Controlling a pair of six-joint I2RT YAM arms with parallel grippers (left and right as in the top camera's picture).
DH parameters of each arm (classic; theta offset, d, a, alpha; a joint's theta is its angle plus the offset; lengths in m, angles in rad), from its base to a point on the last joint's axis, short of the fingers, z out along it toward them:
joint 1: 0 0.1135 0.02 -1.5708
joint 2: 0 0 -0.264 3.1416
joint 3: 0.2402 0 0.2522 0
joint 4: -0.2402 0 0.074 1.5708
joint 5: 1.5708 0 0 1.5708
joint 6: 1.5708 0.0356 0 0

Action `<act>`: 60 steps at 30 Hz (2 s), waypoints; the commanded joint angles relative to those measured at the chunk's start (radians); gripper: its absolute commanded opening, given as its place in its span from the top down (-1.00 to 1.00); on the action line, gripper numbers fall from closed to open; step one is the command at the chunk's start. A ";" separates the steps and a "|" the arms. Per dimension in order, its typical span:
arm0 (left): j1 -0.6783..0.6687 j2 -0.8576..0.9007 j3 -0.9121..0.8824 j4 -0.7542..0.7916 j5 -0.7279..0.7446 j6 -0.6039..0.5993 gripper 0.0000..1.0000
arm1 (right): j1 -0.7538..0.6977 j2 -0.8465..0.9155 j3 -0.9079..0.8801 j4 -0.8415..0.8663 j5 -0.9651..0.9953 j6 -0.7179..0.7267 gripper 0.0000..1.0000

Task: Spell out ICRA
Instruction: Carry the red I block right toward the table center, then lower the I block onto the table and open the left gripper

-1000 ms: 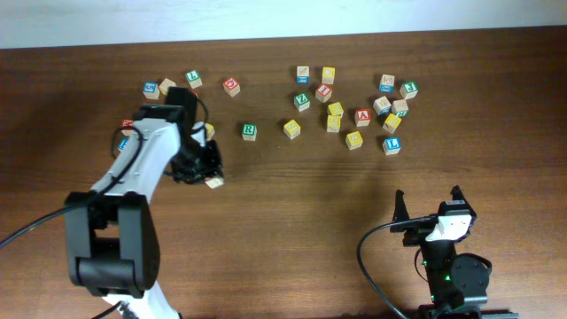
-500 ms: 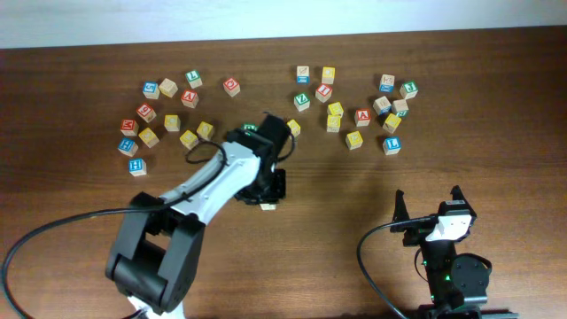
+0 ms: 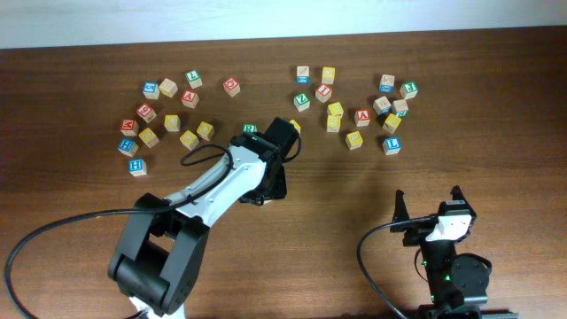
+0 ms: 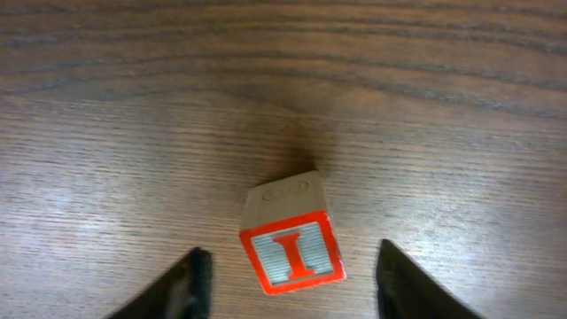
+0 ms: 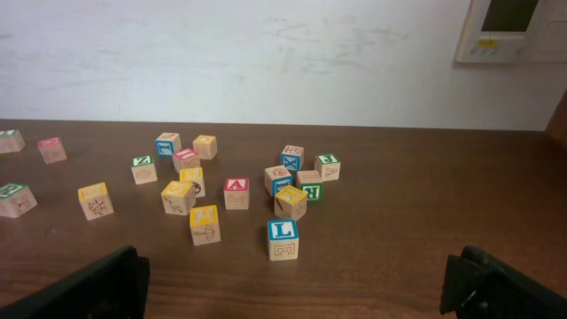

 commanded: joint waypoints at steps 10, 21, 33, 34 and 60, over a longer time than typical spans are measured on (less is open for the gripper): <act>-0.002 -0.022 -0.087 0.070 0.011 -0.164 -0.03 | -0.006 -0.005 -0.005 -0.006 0.009 -0.002 -0.97; -0.002 0.003 -0.091 0.123 0.011 -0.164 0.19 | -0.006 -0.005 -0.005 -0.006 0.009 -0.002 -0.96; -0.001 0.012 -0.090 0.134 0.007 -0.054 0.49 | -0.006 -0.005 -0.005 -0.006 0.009 -0.002 -0.97; -0.001 0.012 -0.090 0.133 0.008 -0.039 0.49 | -0.006 -0.005 -0.005 -0.006 0.009 -0.002 -0.96; 0.091 0.011 -0.090 0.144 -0.026 0.155 0.48 | -0.006 -0.005 -0.005 -0.006 0.009 -0.002 -0.96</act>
